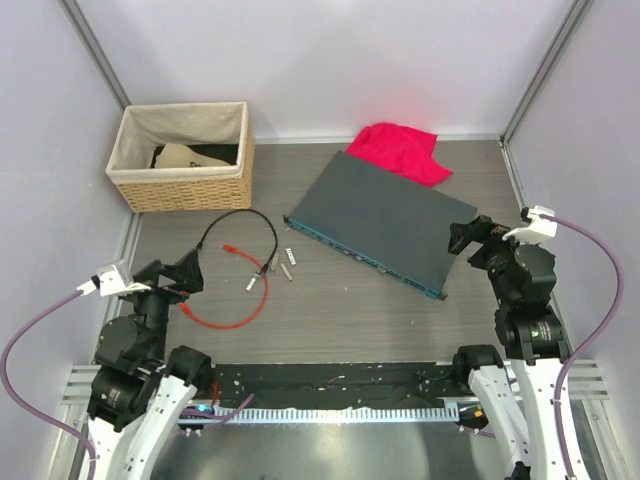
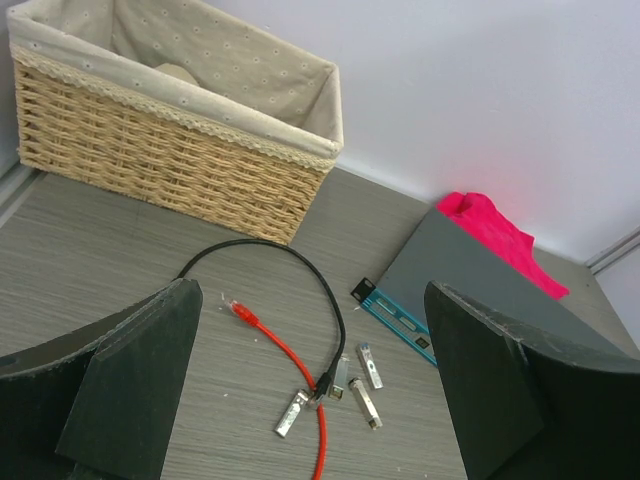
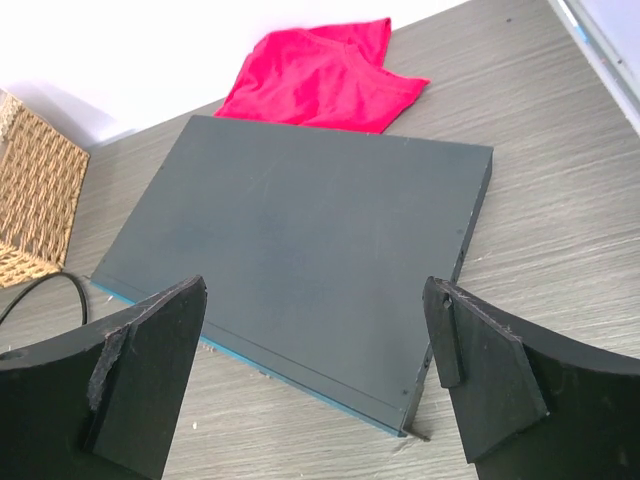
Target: Insert the plug into the switch port
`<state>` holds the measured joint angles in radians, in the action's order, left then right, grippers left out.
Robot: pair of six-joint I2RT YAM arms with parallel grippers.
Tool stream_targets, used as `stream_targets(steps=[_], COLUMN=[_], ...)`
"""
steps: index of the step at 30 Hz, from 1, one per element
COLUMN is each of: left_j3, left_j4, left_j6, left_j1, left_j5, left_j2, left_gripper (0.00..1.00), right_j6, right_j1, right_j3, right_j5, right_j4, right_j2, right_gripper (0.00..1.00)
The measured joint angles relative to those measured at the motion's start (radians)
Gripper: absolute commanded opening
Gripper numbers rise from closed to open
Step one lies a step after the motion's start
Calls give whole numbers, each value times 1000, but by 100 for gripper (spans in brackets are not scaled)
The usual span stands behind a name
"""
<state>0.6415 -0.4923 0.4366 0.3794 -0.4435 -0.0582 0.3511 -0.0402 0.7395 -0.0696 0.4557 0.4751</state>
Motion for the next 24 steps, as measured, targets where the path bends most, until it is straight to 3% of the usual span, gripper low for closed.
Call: stream_targets(steps=[10, 24], left_j3=[0, 60], left_j4=[0, -20], left_j6=[1, 94], left_j1=[0, 0], left_j5=[2, 125], left_j2=[-56, -422], left_gripper=[100, 100], right_j6=[-17, -17], right_j1=[0, -80], right_j3=[20, -1], right_j5=[-4, 11], right_j4=[35, 47], right_j2=[-2, -70], right_gripper=[100, 100])
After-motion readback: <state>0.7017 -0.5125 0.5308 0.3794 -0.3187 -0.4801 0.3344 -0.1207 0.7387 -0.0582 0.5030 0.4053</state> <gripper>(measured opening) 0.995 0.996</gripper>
